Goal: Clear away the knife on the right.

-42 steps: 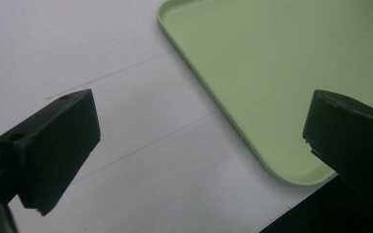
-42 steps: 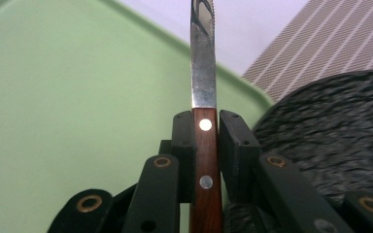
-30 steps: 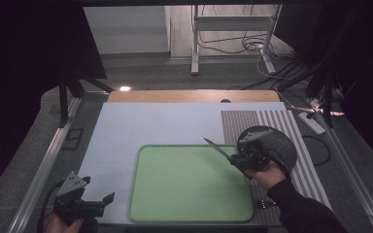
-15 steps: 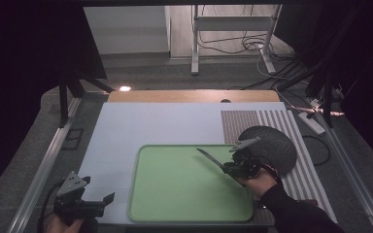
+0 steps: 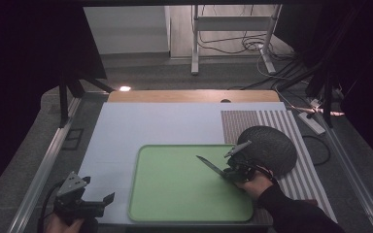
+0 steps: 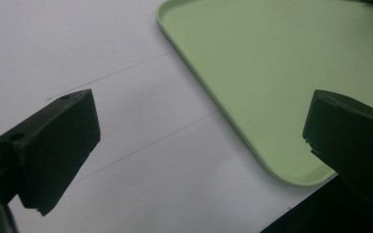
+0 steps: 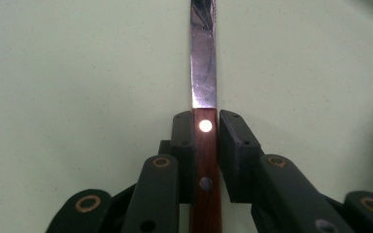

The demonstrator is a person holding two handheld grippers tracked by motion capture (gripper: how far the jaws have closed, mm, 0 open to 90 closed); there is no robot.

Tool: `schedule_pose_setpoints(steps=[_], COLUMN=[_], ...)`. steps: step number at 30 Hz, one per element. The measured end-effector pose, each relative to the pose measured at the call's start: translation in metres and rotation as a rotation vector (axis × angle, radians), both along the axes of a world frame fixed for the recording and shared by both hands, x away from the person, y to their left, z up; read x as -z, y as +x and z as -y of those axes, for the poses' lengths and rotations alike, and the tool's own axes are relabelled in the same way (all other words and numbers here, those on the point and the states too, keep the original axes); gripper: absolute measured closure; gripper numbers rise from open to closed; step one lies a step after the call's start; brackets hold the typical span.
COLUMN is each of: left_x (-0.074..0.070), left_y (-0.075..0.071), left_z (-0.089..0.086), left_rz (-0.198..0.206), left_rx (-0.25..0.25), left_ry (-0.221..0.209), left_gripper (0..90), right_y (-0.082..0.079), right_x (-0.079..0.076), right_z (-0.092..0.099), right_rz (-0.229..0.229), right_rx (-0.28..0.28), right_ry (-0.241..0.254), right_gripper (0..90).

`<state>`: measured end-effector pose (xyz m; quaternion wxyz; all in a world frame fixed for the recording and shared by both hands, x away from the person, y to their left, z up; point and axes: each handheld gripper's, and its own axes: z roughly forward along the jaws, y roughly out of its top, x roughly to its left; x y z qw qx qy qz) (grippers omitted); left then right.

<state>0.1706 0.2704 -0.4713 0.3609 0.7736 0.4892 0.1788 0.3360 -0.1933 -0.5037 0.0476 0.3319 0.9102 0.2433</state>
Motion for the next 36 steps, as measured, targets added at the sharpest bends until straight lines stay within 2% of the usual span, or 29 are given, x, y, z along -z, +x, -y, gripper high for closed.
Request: schedule_pose_setpoints(steps=[3,4,5,8,9,10,11,14,15,17,19,21,22,24,36], left_x=[0.000,0.000,0.000,0.000,0.000,0.000,0.000,0.000,0.000,0.000,0.000,0.000,0.000,0.000,0.000], left_y=[0.000,0.000,0.000,0.001,0.001,0.001,0.001,0.001,0.001,0.001,0.001,0.001,0.001,0.001,0.001], left_z=[0.000,0.000,0.000,0.001,0.001,0.001,0.001,0.001,0.001,0.001,0.001,0.001,0.001,0.001,0.002], left_rz=[-0.001,-0.001,-0.002,-0.003,-0.003,-0.003,-0.004,-0.005,-0.005,-0.006,-0.005,-0.005,-0.005,-0.005,-0.005], left_rx=[0.000,0.000,0.000,-0.001,-0.001,-0.001,-0.001,-0.001,-0.001,-0.001,-0.001,0.000,0.000,0.001,0.004], left_ry=[0.000,0.001,0.002,0.002,0.004,0.004,0.005,0.006,0.006,0.006,0.007,0.007,0.007,0.009,0.010], left_gripper=[0.2,0.2,0.3,0.3,0.3,0.3,0.3,0.3,0.4,0.4,0.4,0.4,0.4,0.4,0.4], right_y=[0.001,0.001,0.002,0.002,0.002,0.002,0.002,0.003,0.005,0.008,0.011,0.012,0.014,0.015,0.020], right_x=[-0.001,-0.008,-0.012,-0.018,-0.020,-0.020,-0.020,-0.017,-0.014,-0.009,-0.002,0.001,0.002,0.001,-0.001], right_z=[0.001,0.003,0.003,0.002,-0.003,-0.003,-0.007,-0.021,-0.031,-0.038,-0.040,-0.040,-0.038,-0.034,0.004], right_rz=[-0.017,0.002,0.013,0.027,0.025,0.025,0.023,0.033,0.028,0.019,0.006,0.000,-0.005,0.009,-0.024], right_rx=[-0.004,0.007,0.011,0.006,-0.021,-0.021,-0.039,-0.119,-0.140,-0.154,-0.157,-0.156,-0.157,-0.149,-0.056], right_ry=[0.004,0.032,0.059,0.086,0.095,0.095,0.096,0.061,0.042,0.014,-0.016,-0.028,-0.019,-0.033,-0.013], right_gripper=[74.4,68.6,67.3,68.5,76.2,76.2,80.6,89.5,89.6,89.6,89.6,89.6,89.6,89.6,89.6])
